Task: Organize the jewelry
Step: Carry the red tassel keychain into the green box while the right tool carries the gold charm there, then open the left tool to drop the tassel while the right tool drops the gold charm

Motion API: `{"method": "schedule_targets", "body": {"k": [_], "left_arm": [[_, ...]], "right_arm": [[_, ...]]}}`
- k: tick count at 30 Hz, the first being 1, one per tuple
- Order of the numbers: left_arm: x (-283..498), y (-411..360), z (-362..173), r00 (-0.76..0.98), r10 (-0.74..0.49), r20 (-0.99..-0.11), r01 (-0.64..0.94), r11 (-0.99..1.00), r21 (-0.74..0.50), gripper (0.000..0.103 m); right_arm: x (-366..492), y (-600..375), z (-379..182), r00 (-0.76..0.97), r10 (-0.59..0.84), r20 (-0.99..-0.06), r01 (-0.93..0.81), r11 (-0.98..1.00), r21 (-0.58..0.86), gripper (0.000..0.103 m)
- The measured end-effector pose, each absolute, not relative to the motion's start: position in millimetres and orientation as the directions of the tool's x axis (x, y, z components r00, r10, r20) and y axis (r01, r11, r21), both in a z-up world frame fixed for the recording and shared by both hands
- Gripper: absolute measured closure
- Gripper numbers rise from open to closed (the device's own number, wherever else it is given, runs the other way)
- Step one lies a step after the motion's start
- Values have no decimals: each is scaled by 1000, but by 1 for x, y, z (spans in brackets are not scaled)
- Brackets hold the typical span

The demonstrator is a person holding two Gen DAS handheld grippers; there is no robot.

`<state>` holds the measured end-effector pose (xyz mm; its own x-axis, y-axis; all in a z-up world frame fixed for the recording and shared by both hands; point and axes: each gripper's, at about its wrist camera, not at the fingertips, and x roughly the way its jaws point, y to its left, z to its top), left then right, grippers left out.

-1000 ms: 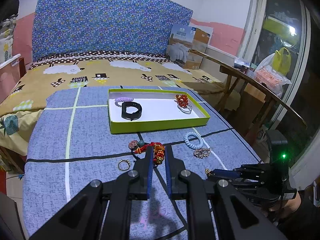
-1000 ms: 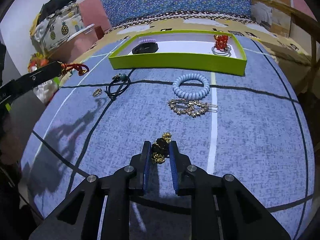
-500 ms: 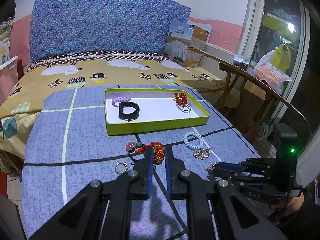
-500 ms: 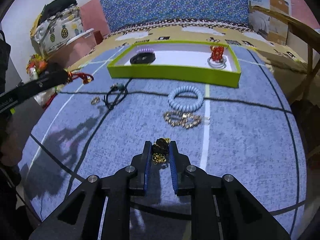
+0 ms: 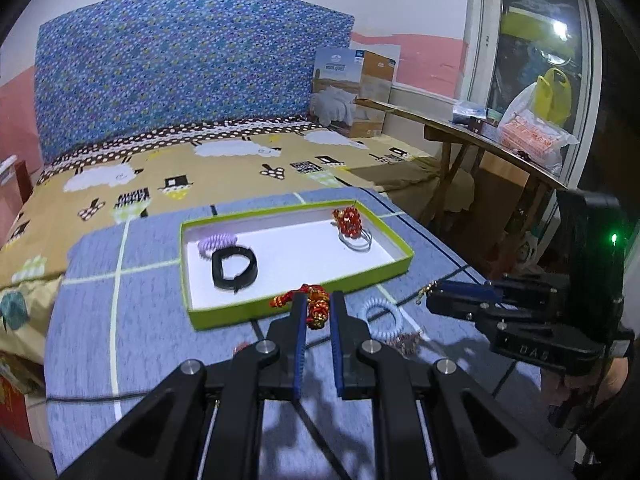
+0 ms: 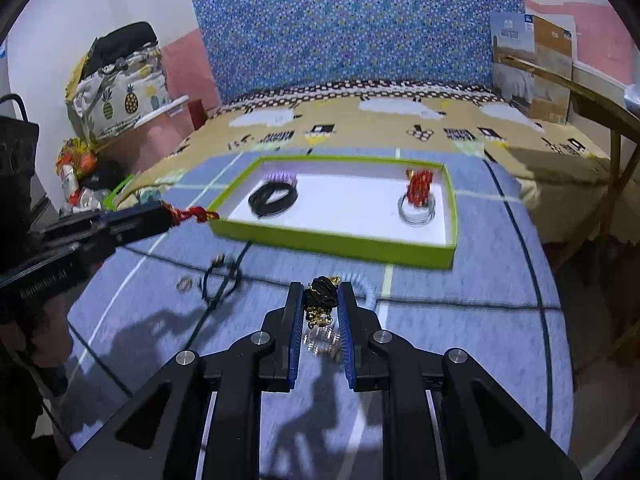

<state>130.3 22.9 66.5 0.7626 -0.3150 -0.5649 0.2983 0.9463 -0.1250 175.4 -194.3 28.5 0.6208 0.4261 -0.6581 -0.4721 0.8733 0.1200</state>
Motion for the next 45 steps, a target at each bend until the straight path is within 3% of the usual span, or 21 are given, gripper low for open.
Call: {"method": "schedule_targets", "body": {"k": [10, 19, 39, 41, 44, 45], "left_arm": [[185, 12, 67, 765, -296, -572, 304, 949, -85, 91], [229, 7, 39, 734, -247, -632, 277, 959, -54, 91], [259, 7, -5, 656, -225, -720, 258, 964, -66, 91], [258, 7, -4, 653, -228, -722, 257, 964, -72, 90], [256, 10, -3, 652, -238, -720, 256, 963, -86, 78], [254, 11, -2, 652, -244, -718, 257, 962, -93, 78]], "right_arm": [[235, -203, 35, 641, 421, -641, -437, 887, 145, 86], [285, -207, 9, 620, 360, -697, -391, 912, 124, 86], [315, -205, -21, 561, 316, -765, -370, 922, 109, 85], [313, -205, -20, 567, 315, -761, -372, 922, 105, 79], [309, -204, -16, 574, 328, -750, -380, 919, 111, 60], [307, -204, -15, 576, 329, -748, -380, 918, 111, 60]]}}
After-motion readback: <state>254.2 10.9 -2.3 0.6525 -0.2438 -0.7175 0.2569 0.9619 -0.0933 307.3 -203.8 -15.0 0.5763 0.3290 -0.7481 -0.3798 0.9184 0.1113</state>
